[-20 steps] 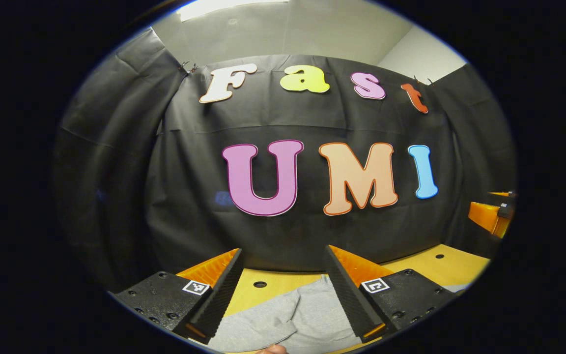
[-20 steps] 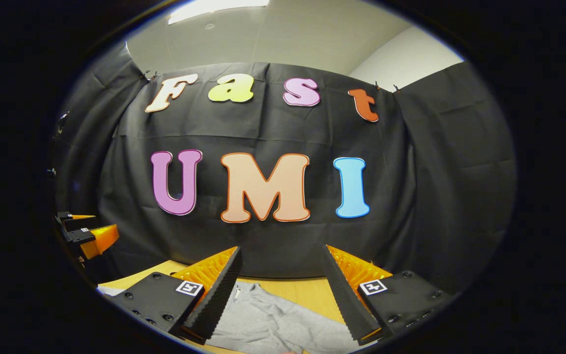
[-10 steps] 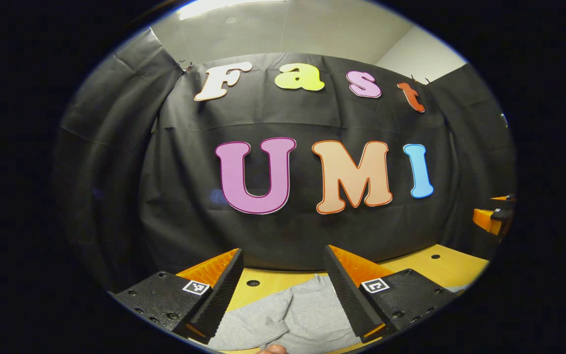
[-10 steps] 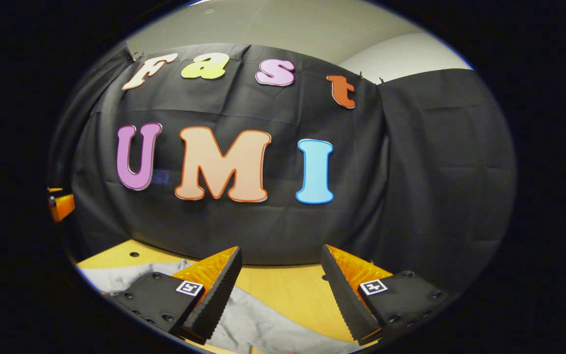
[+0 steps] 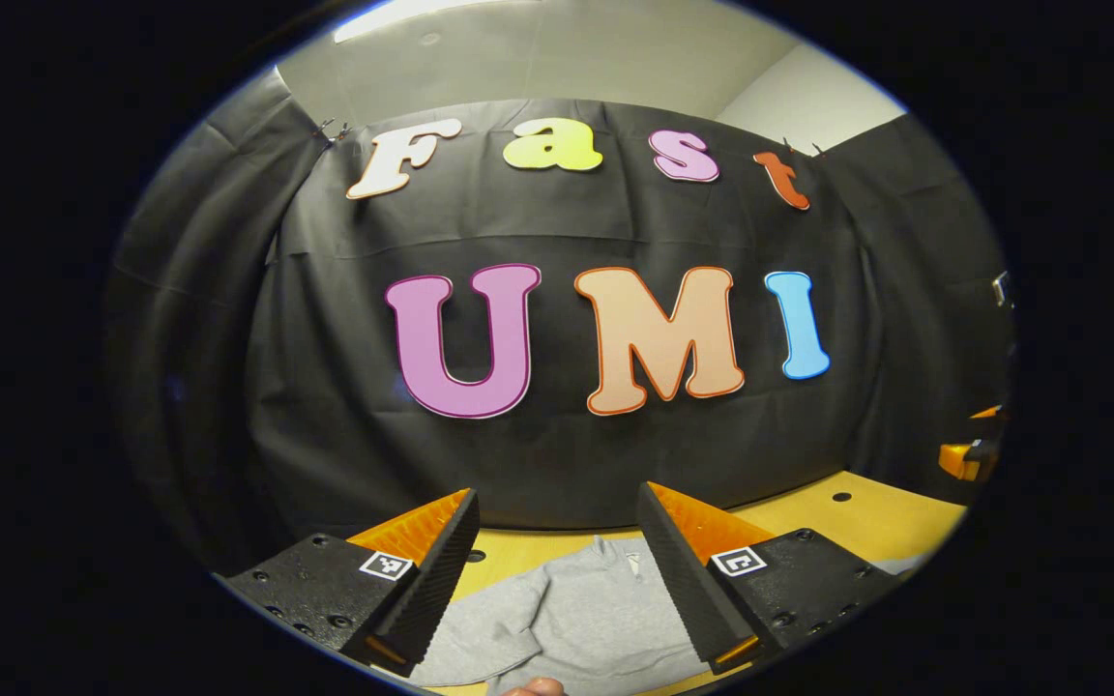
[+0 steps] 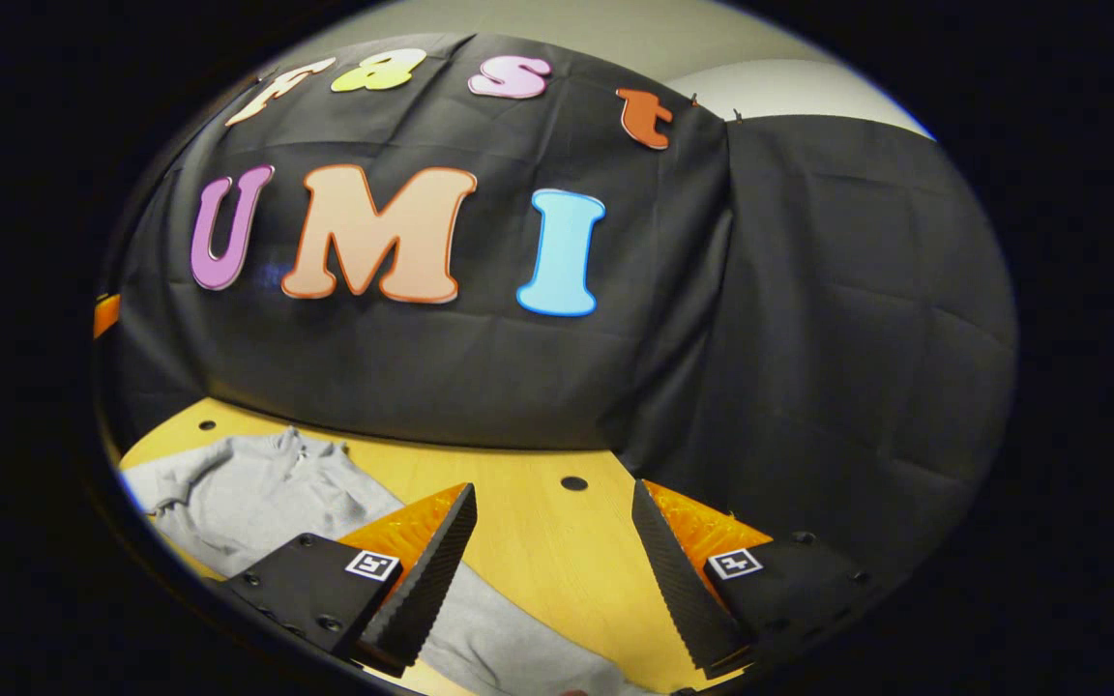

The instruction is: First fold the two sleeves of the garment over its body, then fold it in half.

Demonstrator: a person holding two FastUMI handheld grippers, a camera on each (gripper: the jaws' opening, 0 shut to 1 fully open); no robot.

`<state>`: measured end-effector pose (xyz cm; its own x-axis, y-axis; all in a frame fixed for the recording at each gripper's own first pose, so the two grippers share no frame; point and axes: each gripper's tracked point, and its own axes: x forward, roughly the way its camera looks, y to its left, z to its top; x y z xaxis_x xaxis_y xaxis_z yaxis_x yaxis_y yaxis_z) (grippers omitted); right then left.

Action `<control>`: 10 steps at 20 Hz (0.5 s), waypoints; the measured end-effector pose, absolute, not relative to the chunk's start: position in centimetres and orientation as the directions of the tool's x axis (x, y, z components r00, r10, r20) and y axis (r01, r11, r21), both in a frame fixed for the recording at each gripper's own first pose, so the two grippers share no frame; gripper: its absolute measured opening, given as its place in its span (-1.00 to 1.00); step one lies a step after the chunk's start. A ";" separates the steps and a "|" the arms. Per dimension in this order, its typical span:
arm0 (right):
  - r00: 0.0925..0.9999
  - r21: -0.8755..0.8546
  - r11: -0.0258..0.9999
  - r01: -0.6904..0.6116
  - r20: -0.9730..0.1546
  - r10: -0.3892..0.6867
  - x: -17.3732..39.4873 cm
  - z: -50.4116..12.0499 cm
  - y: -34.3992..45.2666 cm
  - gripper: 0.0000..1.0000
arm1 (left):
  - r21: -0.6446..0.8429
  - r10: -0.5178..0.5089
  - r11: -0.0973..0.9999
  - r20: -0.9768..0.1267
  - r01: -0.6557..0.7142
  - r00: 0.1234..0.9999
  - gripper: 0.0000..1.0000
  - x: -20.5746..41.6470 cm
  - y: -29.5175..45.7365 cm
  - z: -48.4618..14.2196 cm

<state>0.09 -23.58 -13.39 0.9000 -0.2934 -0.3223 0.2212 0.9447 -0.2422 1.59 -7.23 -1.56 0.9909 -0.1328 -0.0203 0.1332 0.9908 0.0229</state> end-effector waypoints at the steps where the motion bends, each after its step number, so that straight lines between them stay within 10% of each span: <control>1: 0.888 -0.253 0.942 0.220 -0.347 -0.301 -0.5 -14.5 -24.4 0.99 | 0.025 -0.136 0.990 -0.022 0.136 0.990 0.92 1.7 -7.5 -1.5; 10: 0.764 -0.272 0.936 0.224 -0.547 -0.342 -5.4 -23.6 -29.9 0.99 | 0.046 -0.169 0.984 -0.048 0.171 0.985 0.91 2.2 -10.6 -2.5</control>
<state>-5.37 -29.92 -23.58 0.7638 -0.3423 -0.5473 0.2245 0.9357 -0.2720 2.20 -10.61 -2.55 0.9845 -0.1687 -0.0479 0.1709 0.9842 0.0463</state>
